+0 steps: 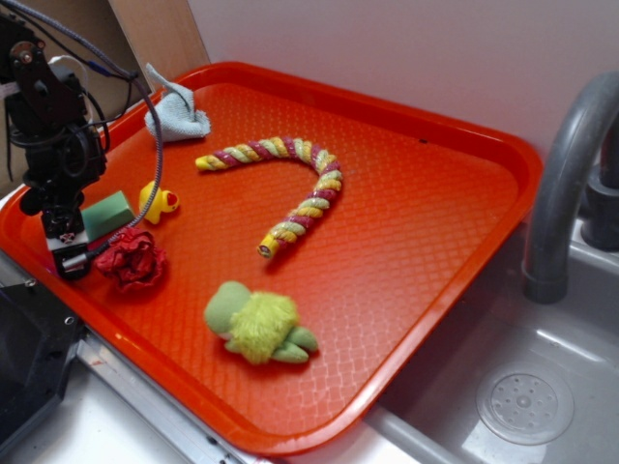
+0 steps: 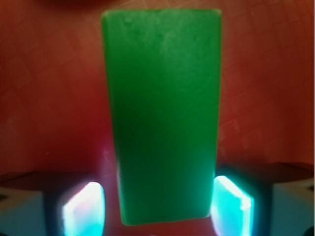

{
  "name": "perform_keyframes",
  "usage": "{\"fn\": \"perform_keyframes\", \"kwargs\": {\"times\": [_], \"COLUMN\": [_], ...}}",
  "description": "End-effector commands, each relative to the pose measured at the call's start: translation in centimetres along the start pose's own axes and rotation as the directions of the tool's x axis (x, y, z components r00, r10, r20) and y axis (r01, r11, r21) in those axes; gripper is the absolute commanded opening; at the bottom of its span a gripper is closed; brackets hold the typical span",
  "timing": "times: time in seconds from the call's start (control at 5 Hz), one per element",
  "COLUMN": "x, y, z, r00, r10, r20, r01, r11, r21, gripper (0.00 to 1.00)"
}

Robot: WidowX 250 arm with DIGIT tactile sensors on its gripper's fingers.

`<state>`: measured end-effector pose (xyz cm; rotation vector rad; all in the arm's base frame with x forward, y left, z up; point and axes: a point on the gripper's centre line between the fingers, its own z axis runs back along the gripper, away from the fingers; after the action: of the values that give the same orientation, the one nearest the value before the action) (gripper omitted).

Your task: Grab the green block.

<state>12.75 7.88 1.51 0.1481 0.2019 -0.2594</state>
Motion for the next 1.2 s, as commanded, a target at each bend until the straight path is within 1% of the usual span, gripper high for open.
{"fn": "perform_keyframes", "kwargs": {"times": [0.0,0.2,0.4,0.6,0.8,1.0], "x": [0.5,0.6,1.2,1.3,1.7,2.5], "y": [1.1,1.4,1.6,0.6,-1.5,-3.8], "z": [0.0,3.2,8.6,14.1,19.1,21.8], "r00": [1.0,0.998,0.967,0.923,0.918,0.903], "r10": [0.01,0.061,0.241,0.366,0.363,0.341], "r20": [0.011,0.031,0.078,0.121,0.159,0.263], "r01": [-0.01,-0.061,-0.239,-0.346,-0.31,-0.256], "r11": [1.0,0.998,0.97,0.925,0.908,0.916], "r21": [0.005,-0.003,-0.039,-0.159,-0.28,-0.309], "gripper": [0.0,0.0,0.0,0.0,0.0,0.0]}}
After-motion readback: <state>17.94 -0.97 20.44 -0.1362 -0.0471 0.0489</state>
